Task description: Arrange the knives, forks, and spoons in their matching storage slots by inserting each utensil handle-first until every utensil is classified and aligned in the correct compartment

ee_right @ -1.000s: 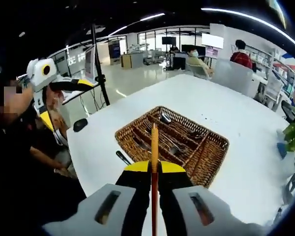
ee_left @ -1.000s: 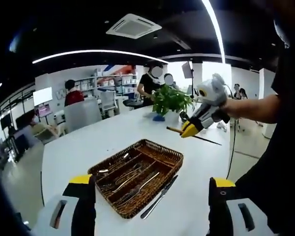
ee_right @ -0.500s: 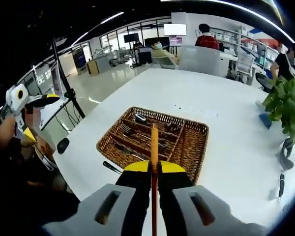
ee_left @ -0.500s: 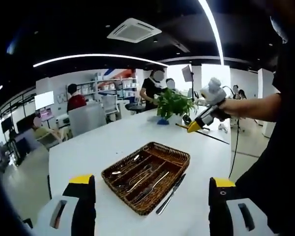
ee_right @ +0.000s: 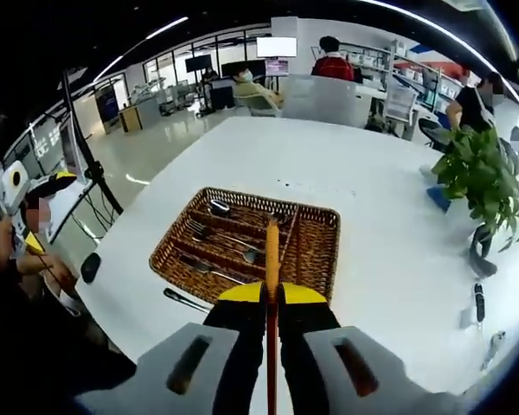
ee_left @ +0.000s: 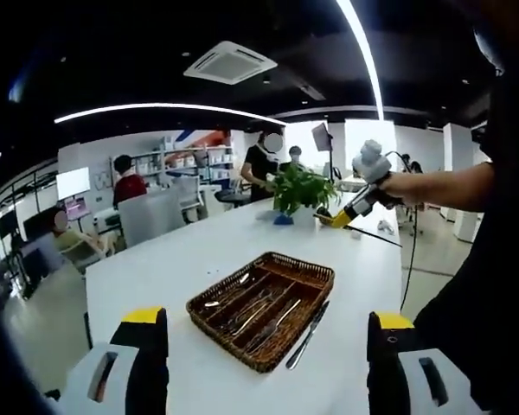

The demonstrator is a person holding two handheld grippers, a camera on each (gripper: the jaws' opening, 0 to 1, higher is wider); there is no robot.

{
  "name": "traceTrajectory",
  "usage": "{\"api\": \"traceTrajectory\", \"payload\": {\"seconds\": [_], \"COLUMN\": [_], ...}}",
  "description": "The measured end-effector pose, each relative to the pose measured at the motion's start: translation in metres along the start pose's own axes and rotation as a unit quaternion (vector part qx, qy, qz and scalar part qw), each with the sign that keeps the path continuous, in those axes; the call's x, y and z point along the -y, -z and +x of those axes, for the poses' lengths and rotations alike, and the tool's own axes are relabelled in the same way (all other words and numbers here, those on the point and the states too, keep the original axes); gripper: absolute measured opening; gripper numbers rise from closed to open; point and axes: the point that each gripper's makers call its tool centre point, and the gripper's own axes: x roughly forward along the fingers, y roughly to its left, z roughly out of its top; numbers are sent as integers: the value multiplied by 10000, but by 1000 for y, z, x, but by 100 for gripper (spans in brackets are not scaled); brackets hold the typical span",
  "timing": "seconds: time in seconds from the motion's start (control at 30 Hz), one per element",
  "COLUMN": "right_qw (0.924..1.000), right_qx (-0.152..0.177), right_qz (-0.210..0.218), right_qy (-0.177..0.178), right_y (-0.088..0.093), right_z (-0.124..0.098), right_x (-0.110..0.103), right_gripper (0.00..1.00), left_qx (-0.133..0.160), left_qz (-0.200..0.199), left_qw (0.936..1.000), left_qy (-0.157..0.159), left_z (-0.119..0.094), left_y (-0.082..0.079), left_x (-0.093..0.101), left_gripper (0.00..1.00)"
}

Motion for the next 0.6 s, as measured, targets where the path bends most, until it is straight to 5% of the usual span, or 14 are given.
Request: {"api": "traceTrajectory", "payload": {"seconds": [0.6], "right_qw": [9999], "right_qx": [-86], "right_qz": [114], "right_qy": [54], "right_y": [-6], "right_z": [23], "right_x": [21], "right_gripper": [3], "left_qx": [-18], "left_qz": [-44], "left_qw": [10000], "left_qy": [-11], "left_z": [6], "left_y": [-2], "left_x": [5], "left_gripper": [100]}}
